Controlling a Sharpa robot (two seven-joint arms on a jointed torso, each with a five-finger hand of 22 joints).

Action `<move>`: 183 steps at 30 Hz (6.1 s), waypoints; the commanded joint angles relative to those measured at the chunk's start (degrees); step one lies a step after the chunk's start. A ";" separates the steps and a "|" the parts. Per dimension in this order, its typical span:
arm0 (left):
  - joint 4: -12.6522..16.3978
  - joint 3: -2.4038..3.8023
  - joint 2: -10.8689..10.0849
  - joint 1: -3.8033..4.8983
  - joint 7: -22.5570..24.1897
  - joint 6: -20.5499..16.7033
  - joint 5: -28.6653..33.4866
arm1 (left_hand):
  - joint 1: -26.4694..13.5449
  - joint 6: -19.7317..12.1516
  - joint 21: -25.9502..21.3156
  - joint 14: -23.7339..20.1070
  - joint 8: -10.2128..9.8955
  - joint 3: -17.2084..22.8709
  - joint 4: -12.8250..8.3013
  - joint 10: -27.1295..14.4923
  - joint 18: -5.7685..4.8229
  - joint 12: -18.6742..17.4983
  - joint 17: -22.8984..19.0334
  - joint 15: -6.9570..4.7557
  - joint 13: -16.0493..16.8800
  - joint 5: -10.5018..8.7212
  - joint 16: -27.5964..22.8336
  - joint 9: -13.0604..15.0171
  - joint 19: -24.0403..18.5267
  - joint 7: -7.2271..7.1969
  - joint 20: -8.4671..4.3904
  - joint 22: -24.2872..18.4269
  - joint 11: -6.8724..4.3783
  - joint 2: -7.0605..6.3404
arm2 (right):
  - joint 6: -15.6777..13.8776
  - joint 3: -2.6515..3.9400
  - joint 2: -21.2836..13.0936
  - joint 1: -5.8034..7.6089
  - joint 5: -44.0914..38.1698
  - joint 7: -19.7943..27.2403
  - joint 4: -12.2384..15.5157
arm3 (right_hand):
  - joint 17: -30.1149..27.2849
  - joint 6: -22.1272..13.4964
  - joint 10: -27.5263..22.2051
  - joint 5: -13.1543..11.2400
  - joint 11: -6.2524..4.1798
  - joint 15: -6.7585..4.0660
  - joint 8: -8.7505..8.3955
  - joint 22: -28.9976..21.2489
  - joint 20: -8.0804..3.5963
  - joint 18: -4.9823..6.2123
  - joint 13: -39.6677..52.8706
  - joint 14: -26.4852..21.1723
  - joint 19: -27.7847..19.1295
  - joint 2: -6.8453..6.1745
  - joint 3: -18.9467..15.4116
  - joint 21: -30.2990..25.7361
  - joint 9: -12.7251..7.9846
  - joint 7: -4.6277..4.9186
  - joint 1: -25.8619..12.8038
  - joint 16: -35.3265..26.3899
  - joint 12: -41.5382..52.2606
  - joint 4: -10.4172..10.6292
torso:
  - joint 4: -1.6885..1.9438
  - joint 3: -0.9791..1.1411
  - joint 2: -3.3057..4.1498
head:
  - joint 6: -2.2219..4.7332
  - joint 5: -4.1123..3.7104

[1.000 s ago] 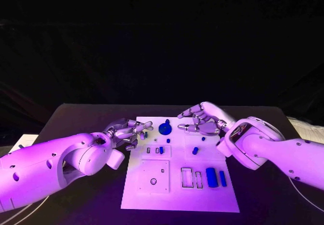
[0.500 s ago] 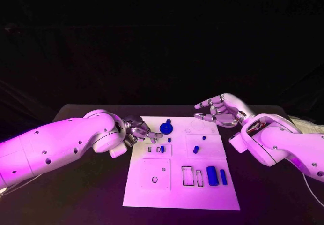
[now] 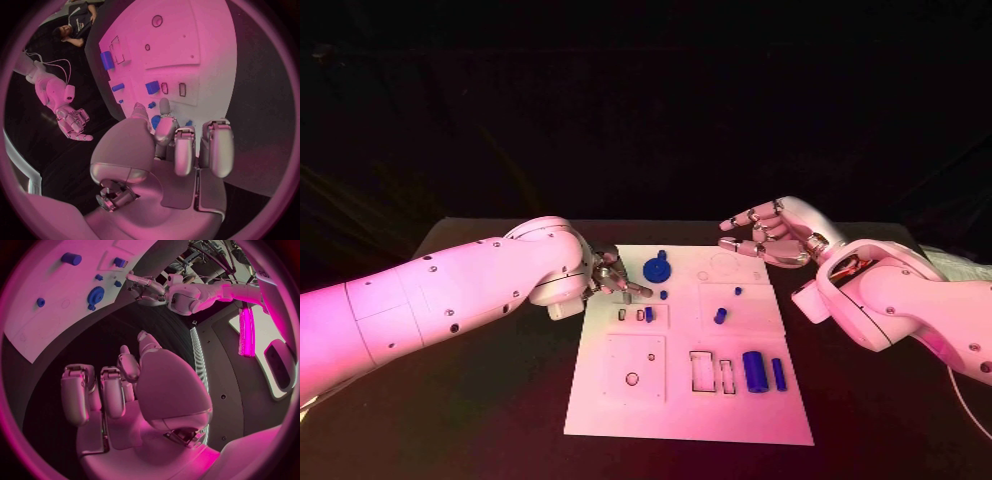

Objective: Assemble the parts on the task board

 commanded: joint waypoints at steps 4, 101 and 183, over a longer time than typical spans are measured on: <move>-1.65 0.00 1.96 0.11 -2.79 4.43 -2.16 | -0.27 -0.68 0.16 5.94 0.65 -0.69 0.06 0.50 -0.73 0.44 15.06 -0.41 0.28 -0.28 0.17 0.80 1.56 0.08 -0.30 6.04 -0.08 0.73 | 0.32 -0.01 0.27 0.02 -0.80 -1.43 -0.15 | 10.77 0.44 -0.16 0.14 -0.24 -0.32 0.14 4.21 -0.24 0.37 -0.23 4.86 -0.15 -0.25 -0.33 -0.53 0.10 -0.16 -0.05 -0.54 -0.50 -0.08 | -0.09 -0.01 -0.03 | -0.28 0.11; -6.74 -0.59 9.09 -0.61 -3.10 8.17 -2.13 | 17.46 -4.75 0.45 5.94 1.29 11.34 -6.38 0.82 -0.87 1.06 15.06 -1.31 2.22 4.89 0.17 7.33 1.83 -0.84 -1.23 7.16 -1.05 3.40 | 2.15 -0.34 2.39 -0.07 -1.48 -2.84 -1.73 | 9.45 0.57 -0.75 1.45 -0.35 -0.42 0.02 2.30 -0.32 0.80 -1.18 4.50 -1.26 0.03 -0.50 -1.70 0.11 -0.25 -0.14 -1.51 -1.71 0.01 | 0.58 0.24 -0.46 | -3.07 -1.04; -2.11 -0.91 4.60 -3.96 -3.23 1.36 -5.53 | 5.74 -4.22 1.77 5.94 2.12 50.12 -12.31 2.42 -1.49 0.98 15.06 -0.63 2.91 12.59 0.17 13.27 3.33 0.06 -0.65 10.23 -0.43 -12.28 | 2.72 -0.66 2.36 -0.05 -1.48 -2.88 -1.93 | 9.36 0.74 -0.72 1.60 -0.37 -0.44 0.07 2.03 -0.35 0.85 -1.24 4.48 -1.40 0.03 -0.69 -1.89 0.15 -0.29 -0.43 -1.60 -1.74 0.21 | 1.26 0.42 -0.53 | -3.97 -1.35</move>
